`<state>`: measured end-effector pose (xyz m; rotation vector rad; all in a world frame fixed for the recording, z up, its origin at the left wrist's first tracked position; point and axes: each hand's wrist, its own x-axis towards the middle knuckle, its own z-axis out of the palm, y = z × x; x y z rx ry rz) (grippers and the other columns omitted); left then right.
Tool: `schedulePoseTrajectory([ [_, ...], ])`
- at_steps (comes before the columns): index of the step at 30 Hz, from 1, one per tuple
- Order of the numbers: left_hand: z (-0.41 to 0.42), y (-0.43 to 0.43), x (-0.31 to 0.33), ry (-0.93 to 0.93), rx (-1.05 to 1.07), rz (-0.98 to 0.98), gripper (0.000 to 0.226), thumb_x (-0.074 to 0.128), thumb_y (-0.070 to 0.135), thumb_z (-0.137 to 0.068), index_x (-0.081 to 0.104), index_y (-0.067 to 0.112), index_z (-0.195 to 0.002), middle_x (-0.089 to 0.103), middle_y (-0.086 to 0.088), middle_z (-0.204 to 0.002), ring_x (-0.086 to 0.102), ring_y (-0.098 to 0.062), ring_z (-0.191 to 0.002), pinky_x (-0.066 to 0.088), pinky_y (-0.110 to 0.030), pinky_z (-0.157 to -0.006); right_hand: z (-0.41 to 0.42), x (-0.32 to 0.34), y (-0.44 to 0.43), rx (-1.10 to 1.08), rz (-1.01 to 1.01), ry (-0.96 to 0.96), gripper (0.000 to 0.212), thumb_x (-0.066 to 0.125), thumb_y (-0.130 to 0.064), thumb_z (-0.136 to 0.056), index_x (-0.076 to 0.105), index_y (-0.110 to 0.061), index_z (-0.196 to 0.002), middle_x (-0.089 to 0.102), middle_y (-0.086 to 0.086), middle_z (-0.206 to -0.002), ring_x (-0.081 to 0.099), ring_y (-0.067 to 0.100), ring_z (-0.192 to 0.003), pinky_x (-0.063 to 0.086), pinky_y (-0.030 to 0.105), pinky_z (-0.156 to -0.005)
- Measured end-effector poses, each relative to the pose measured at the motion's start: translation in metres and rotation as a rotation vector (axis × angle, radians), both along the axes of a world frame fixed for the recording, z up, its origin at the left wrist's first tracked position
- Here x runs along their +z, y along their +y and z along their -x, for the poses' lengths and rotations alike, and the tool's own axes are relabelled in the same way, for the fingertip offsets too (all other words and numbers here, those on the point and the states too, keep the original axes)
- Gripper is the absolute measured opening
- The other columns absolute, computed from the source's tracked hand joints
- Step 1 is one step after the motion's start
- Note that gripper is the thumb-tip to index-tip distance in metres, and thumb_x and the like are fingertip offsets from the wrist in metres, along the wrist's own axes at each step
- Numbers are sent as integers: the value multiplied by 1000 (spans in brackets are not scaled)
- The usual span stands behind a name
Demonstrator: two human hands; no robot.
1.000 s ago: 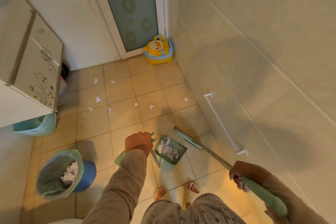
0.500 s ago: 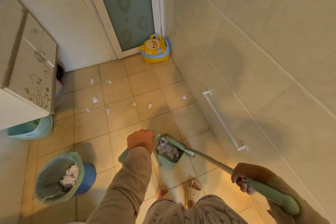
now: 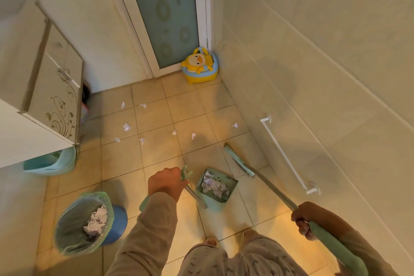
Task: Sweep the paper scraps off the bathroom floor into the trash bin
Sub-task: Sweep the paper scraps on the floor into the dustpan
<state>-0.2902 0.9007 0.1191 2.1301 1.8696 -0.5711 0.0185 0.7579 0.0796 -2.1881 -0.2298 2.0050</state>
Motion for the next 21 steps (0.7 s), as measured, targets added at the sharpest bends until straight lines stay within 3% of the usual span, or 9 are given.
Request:
schedulePoseTrajectory([
  [9,-18,41,3,-3,6,-45,40,44,49,-93,59,17,-111,68,-4,-110,64,-23,-101,48,-29,-82,-7,-12,62,85,-41,-122,71,44,2,-88,41,-8,-18,36,6,-21,36,14,-15,30,9,-31],
  [21,-97,168,-2,4,75,-37,38,48,49,-91,61,18,-108,69,-3,-108,65,-23,-100,49,-29,-81,-98,-10,203,185,-69,-91,66,45,0,-88,44,-7,-23,40,4,-23,38,11,-17,30,9,-30],
])
